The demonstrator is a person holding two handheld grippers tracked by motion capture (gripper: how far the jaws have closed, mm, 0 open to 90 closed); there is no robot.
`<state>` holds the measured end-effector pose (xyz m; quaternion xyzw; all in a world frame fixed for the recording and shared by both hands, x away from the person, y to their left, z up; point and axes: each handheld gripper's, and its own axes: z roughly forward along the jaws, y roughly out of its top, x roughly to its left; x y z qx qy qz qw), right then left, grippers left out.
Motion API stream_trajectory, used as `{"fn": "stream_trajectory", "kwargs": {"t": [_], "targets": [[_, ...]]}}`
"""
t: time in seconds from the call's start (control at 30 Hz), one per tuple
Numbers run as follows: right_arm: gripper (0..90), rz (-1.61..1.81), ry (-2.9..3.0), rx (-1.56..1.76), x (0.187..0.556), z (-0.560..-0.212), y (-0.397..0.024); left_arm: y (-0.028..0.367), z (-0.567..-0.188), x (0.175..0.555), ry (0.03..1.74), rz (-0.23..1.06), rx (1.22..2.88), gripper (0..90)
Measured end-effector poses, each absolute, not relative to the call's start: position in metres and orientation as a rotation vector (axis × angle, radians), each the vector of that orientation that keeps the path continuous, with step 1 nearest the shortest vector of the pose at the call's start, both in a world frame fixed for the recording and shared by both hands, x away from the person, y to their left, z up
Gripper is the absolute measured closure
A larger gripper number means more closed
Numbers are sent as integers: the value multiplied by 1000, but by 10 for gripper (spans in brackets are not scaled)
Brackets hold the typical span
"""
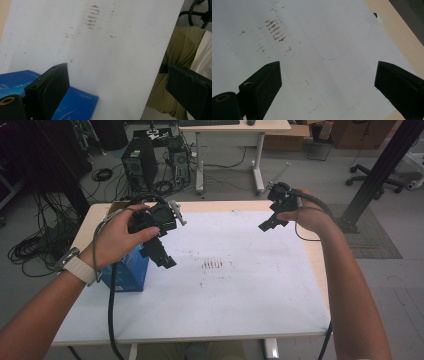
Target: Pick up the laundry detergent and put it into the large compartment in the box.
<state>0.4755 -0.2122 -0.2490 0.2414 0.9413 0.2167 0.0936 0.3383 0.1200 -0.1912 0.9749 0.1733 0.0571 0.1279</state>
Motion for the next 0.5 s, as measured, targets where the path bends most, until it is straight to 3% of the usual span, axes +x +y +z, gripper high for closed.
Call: {"fn": "stream_trajectory", "kwargs": {"t": [0.5], "targets": [[74,648,2791,722,475,-250,-215,119,-192,342,503,157,2834,57]]}}
